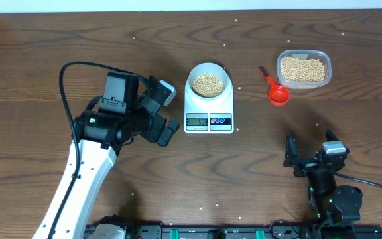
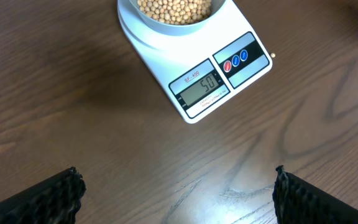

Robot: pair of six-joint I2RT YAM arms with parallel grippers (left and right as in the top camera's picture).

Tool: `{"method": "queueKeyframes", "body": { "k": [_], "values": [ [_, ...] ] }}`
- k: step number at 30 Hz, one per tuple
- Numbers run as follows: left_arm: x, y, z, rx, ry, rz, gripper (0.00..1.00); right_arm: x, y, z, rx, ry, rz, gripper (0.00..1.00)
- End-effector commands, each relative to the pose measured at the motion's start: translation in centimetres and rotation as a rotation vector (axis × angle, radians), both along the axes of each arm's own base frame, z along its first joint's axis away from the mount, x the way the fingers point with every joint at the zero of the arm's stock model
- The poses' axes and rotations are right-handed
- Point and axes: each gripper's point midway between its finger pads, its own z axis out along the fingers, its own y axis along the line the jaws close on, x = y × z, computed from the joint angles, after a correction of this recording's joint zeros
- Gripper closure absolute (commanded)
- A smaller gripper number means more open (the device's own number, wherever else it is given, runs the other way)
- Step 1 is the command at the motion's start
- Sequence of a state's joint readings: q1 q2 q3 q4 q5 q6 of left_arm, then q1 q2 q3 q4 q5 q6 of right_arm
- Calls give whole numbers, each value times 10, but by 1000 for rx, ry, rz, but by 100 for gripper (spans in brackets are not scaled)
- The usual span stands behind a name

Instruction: Scoop item into bowl and weigh 50g on scale

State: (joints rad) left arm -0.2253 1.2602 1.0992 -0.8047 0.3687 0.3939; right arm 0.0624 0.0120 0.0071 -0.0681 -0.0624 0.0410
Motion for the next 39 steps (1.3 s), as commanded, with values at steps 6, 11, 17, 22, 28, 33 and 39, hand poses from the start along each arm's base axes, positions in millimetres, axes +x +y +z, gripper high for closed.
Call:
{"method": "queueKeyframes", "body": {
  "k": [6,11,17,22,28,33,39],
  "values": [
    [1,-3,10,-11,-27,-20,1,0,-2,-1,2,1,-12,1],
    [1,-3,10,-11,-27,-20,1,0,-2,-1,2,1,-12,1],
    [1,-3,9,-11,-24,-20,1,0,-2,-1,2,1,-12,1],
    [0,-3,9,-9,-18,-20,1,0,-2,-1,2,1,-12,1],
    [0,-3,9,-9,-18,-20,1,0,-2,-1,2,1,-12,1],
    [1,-3,13,-14,-40,-20,1,0,-2,-1,2,1,-12,1],
    [8,5,42,-41,-201,57,1,0,-2,-1,2,1,-12,1]
  ]
}}
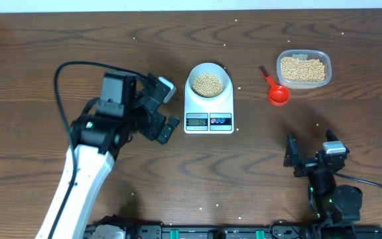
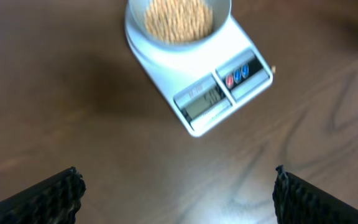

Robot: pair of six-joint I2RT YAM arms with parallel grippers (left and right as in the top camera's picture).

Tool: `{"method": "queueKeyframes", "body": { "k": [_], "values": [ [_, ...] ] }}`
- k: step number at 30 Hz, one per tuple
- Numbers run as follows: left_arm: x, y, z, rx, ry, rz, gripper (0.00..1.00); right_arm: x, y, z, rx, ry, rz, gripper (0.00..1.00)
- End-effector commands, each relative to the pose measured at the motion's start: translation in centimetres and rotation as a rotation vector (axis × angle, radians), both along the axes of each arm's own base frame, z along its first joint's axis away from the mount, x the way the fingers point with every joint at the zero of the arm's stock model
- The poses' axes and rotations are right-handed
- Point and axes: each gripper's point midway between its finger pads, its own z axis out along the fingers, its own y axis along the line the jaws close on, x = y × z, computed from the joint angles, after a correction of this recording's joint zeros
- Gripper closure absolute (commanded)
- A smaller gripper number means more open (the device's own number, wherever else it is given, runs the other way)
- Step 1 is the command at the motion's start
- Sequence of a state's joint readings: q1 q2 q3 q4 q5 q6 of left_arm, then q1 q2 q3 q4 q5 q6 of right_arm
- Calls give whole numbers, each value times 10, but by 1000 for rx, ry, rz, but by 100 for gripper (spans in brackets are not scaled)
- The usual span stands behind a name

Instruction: Scoop item into bowl and weigh 50g on scale

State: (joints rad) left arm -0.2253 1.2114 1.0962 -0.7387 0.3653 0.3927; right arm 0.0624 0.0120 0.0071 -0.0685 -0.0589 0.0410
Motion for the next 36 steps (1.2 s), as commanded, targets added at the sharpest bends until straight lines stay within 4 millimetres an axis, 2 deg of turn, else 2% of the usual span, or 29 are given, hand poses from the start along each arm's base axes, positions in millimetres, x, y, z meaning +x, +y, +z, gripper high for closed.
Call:
{"method": "queueKeyframes", "body": {
  "k": [1,5,13,21,26,31,36],
  "values": [
    [1,11,24,-31,-119,108,1,0,-1,-1,2,1,-9,1],
    [8,24,27,-97,-231,255,1,0,-1,-1,2,1,-9,1],
    [8,41,3,-272,-392,453,1,0,-1,-1,2,0,-9,1],
    [-18,59,-16,-402,-529,557,1,0,-1,-1,2,0,-9,1],
    [-36,74,-28,-422,-606,606,1,0,-1,-1,2,1,-9,1],
    [-46,87,-39,-436,-691,657,1,0,-1,-1,2,0,-9,1],
    [-52,100,-37,-434,-741,710,1,0,-1,-1,2,0,-9,1]
  ]
}}
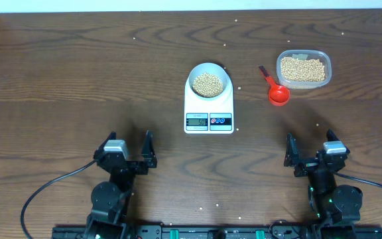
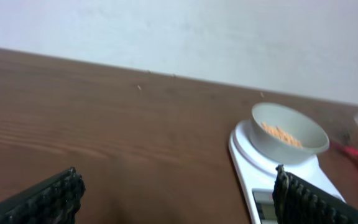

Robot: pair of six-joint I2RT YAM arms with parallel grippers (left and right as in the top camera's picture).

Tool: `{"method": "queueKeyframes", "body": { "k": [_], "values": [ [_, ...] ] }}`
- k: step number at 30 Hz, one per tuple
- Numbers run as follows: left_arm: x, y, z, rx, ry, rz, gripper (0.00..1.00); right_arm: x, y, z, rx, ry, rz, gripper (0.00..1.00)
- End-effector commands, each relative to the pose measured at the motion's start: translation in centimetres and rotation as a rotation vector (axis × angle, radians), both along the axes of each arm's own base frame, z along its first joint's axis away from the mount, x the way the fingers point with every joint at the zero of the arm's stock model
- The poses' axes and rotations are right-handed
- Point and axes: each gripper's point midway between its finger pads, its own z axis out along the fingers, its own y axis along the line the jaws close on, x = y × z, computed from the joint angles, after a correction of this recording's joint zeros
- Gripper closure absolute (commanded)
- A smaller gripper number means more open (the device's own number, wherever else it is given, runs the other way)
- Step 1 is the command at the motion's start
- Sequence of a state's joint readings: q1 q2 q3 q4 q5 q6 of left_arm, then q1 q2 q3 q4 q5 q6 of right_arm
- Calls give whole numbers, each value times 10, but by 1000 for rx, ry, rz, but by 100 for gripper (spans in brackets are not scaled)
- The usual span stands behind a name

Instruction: Scoop item into bowl and weigh 50g on scale

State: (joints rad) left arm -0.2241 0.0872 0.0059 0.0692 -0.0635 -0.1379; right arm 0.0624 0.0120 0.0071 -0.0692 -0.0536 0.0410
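A white bowl (image 1: 209, 82) of soybeans sits on the white scale (image 1: 209, 114) at mid table; the bowl (image 2: 289, 134) and scale (image 2: 272, 177) also show in the left wrist view. A red scoop (image 1: 276, 91) lies beside the clear tub of soybeans (image 1: 303, 68) at the back right. My left gripper (image 1: 125, 154) rests open and empty near the front left edge, well short of the scale; its fingertips (image 2: 48, 199) frame the wrist view. My right gripper (image 1: 308, 154) rests open and empty at the front right.
Stray beans dot the dark wooden table (image 1: 78, 60). A pale wall (image 2: 197, 31) stands behind the table's far edge. Cables trail from both arm bases at the front edge.
My left arm has drawn back from beside the scale to its rest pose at the front left edge; its camera now looks level across the table. The right arm has not moved.
My left gripper hovered open just left of the scale, looking down at the display reading 50. It then sat slightly further from the scale, still open. Now it is folded at the front edge, with bowl, scoop and tub unmoved throughout.
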Motion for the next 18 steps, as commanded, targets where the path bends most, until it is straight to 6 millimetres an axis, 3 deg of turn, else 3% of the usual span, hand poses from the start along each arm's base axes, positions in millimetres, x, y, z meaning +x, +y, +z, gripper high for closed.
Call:
{"method": "queueKeyframes", "body": {
  "k": [1,6,12,18],
  "values": [
    [-3,16,13,-19,-59,81,1,0,0,0,3,0,-4,1],
    [-3,26,10,-12,-47,129,1,0,0,0,3,0,-4,1],
    [-5,34,-13,11,46,159,1,0,0,0,3,0,-4,1],
    [-5,36,-13,23,46,165,1,0,0,0,3,0,-4,1]
  ]
}}
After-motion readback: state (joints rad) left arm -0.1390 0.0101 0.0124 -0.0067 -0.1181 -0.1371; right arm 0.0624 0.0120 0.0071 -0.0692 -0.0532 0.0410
